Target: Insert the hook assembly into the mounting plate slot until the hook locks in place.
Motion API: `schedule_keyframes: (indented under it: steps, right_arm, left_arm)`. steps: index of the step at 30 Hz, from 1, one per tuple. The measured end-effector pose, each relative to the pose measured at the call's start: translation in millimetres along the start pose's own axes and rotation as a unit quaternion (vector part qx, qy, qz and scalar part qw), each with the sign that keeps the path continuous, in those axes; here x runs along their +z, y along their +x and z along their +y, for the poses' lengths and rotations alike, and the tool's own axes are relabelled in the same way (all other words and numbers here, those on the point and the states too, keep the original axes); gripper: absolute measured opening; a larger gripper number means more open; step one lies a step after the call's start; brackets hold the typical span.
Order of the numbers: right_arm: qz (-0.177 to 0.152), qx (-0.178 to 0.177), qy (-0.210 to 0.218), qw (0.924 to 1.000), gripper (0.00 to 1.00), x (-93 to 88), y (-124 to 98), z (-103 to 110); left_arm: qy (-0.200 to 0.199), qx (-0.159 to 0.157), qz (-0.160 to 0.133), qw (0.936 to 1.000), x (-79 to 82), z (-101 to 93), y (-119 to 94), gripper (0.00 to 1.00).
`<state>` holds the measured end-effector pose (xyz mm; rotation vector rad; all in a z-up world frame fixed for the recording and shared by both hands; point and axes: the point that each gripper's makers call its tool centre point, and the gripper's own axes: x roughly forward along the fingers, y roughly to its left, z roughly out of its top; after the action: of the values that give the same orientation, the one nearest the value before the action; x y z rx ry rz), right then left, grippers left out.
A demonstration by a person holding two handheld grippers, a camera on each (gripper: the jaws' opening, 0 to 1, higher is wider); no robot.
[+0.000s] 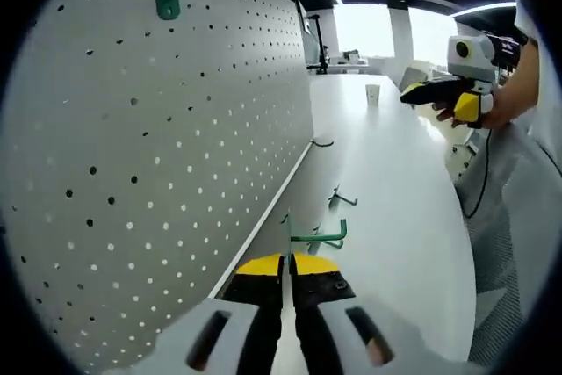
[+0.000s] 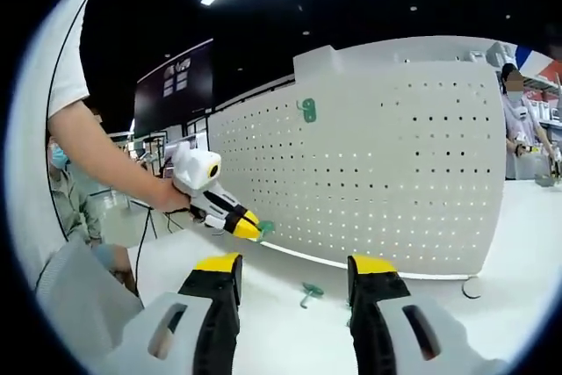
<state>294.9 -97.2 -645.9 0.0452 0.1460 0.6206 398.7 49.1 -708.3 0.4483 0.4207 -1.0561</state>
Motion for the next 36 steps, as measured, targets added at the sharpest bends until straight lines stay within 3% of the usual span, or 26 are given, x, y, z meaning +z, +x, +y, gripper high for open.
schedule_keyframes:
  steps: [14,24,36]
  right_arm:
    - [-0.006,0.01,0.015,0.9998,0.46,4.1,1.6,8.6]
    - [-0.009,0.01,0.02,0.9997,0.46,6.6,1.8,9.8]
    - [-0.015,0.007,0.029,0.9995,0.46,8.8,2.2,10.4]
  left_arm:
    - [-0.034,0.035,-0.065,0.9967,31.1,-0.4,-17.7,0.03]
    - [-0.043,0.038,-0.106,0.9927,55.5,-8.9,-24.9,0.03]
    - [-0.069,0.047,-0.169,0.982,85.9,-18.8,-44.7,0.03]
